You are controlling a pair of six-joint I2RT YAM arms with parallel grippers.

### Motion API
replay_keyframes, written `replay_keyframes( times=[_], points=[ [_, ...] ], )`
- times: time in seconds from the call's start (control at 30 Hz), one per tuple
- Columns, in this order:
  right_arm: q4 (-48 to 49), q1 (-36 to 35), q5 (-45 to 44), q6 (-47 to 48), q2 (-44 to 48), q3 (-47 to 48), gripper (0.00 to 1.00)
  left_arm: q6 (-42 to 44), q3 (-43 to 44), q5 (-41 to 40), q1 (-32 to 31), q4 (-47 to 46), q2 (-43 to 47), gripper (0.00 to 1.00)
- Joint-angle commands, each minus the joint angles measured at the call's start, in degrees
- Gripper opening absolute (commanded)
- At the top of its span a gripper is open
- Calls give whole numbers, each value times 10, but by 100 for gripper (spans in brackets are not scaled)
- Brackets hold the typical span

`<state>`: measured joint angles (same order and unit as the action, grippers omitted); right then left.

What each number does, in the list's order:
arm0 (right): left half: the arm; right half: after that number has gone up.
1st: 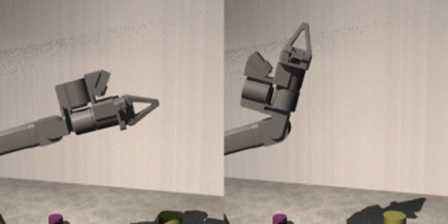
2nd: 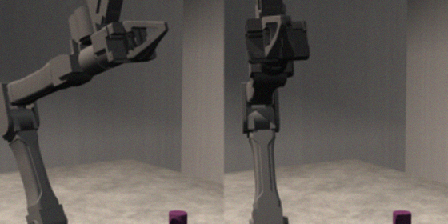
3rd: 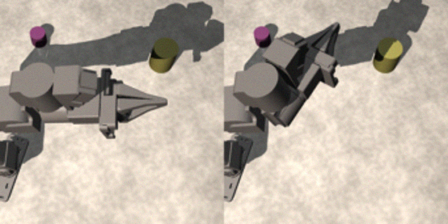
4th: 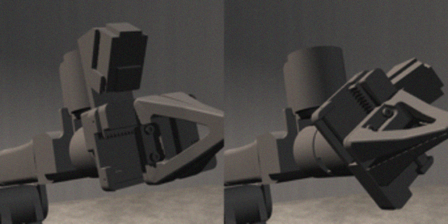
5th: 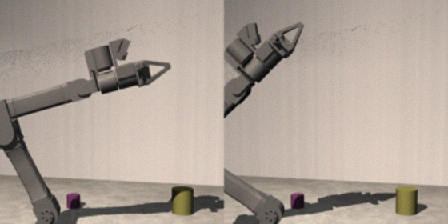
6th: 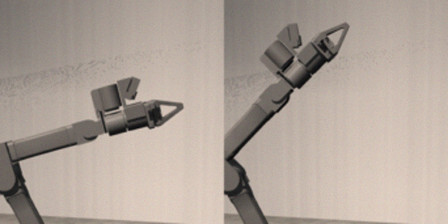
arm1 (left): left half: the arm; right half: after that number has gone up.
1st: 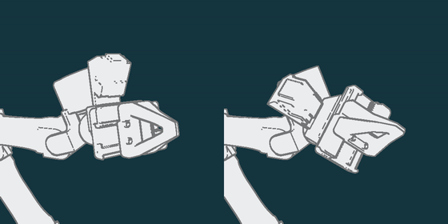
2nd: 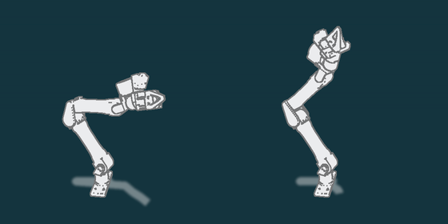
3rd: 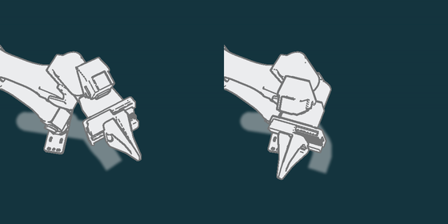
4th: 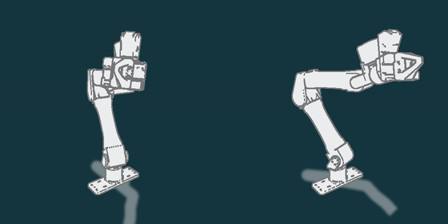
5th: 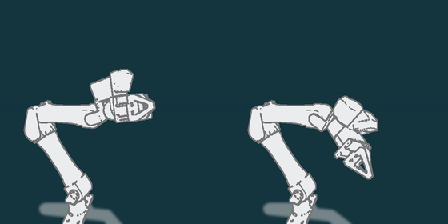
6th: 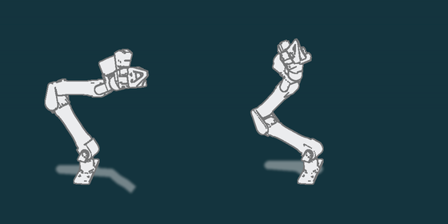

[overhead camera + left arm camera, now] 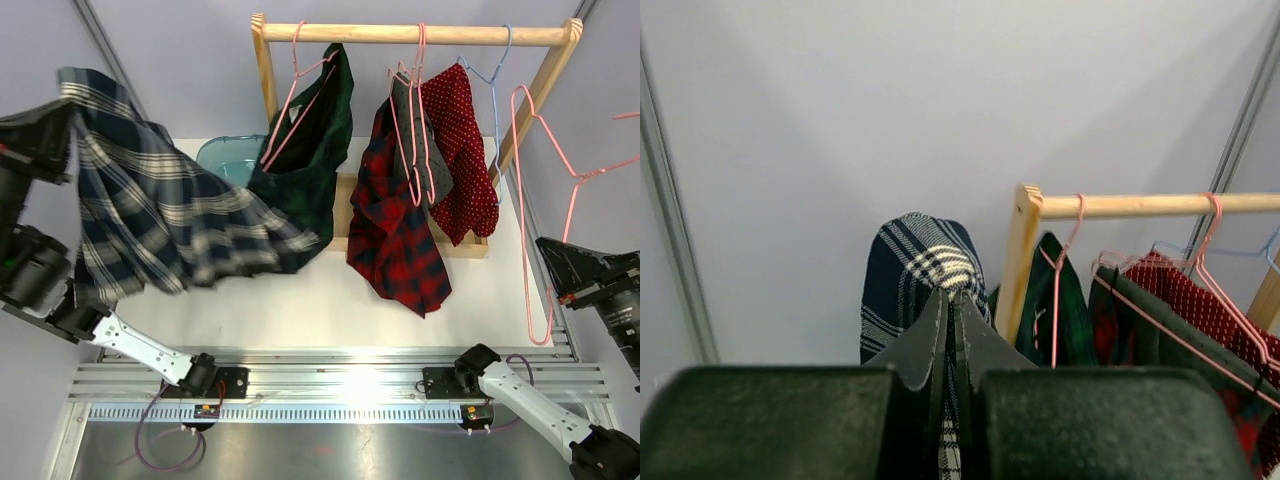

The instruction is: Remove the skirt from the hanger

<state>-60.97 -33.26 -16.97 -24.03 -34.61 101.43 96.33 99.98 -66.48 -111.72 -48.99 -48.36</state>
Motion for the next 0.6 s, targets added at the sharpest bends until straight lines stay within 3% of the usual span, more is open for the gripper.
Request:
replay_keyframes(
  times=[0.0, 0.07, 0.13, 0.23, 0.27, 0.33, 0.4, 0.5, 0.57],
  points=[
    [21, 3, 11, 16, -5, -5, 0, -197, 0, 152, -5, 278, 93, 0],
    [20, 2, 16, 16, -10, -7, 0, -160, 8, 154, -22, 286, 120, 0],
    [21, 2, 16, 17, -12, -12, 0, -93, 30, 114, -91, 248, 115, 0],
    [30, 3, 13, 19, -10, -31, 0, 72, 80, 80, -216, 136, 90, 0],
    [34, 2, 13, 17, -9, -43, 0, 181, 94, 82, -243, 91, 79, 0],
    [44, 2, 16, 13, -5, -53, 0, 297, 165, 106, -306, 12, 44, 0],
    [46, 3, 14, 8, -5, -60, 0, 332, 245, 131, -345, 11, 16, 0],
    [36, 3, 9, 10, -5, -58, 0, 321, 310, 167, -374, 92, -5, 0],
    [31, 2, 4, 14, -5, -60, 0, 244, 359, 186, -374, 165, -3, 0]
  ],
)
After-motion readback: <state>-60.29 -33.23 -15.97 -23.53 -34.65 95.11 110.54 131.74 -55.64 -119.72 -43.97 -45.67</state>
